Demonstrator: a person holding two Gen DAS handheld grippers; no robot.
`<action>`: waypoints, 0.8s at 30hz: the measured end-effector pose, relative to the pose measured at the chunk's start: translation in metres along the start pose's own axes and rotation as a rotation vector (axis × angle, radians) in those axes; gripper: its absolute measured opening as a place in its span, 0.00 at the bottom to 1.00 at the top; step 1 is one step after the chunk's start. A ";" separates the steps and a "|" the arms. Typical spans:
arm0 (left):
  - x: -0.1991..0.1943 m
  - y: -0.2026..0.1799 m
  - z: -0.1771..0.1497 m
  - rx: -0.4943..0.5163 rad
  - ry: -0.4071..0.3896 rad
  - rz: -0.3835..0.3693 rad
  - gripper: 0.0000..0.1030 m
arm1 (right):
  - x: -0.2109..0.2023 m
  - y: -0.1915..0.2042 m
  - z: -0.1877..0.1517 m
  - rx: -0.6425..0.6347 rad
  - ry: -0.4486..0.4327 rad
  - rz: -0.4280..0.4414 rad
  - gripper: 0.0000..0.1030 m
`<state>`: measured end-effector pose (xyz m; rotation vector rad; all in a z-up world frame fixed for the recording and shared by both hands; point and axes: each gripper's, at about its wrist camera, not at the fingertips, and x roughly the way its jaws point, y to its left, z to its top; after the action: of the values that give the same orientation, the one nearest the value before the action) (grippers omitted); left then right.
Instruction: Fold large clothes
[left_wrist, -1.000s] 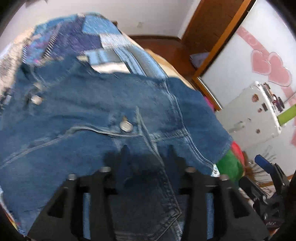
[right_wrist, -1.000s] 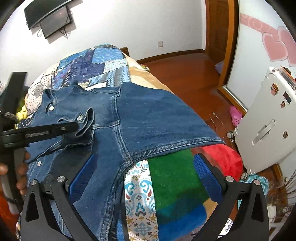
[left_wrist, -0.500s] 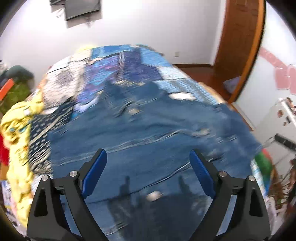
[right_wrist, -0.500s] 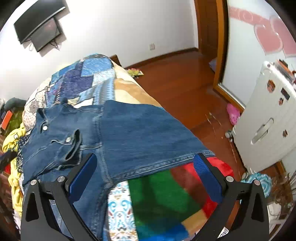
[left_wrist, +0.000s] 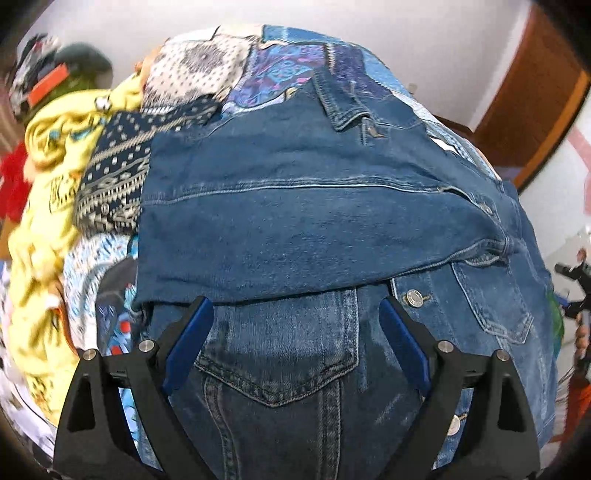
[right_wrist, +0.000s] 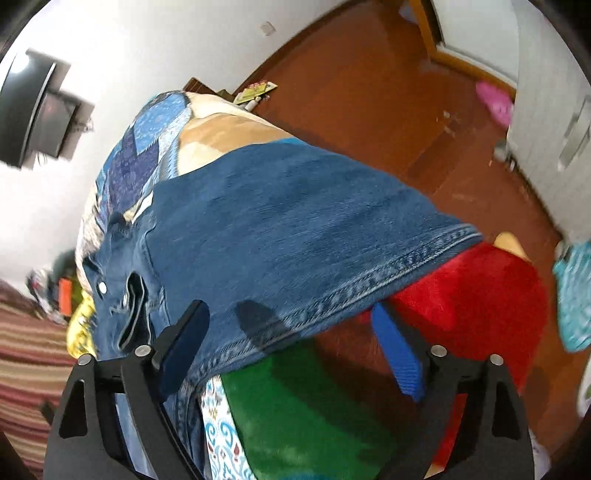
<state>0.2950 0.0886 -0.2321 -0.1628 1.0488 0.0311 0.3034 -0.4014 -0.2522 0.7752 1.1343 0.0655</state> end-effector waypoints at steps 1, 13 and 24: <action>0.001 0.000 0.000 -0.011 -0.001 -0.004 0.88 | 0.004 -0.003 0.002 0.016 0.003 0.009 0.81; 0.003 -0.012 -0.004 0.012 -0.003 0.004 0.88 | 0.006 -0.013 0.023 0.130 -0.136 -0.095 0.14; -0.019 -0.001 -0.012 0.014 -0.041 -0.010 0.88 | -0.065 0.071 0.020 -0.117 -0.337 -0.092 0.08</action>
<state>0.2752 0.0866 -0.2219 -0.1540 1.0073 0.0183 0.3136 -0.3866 -0.1559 0.6020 0.8365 -0.0736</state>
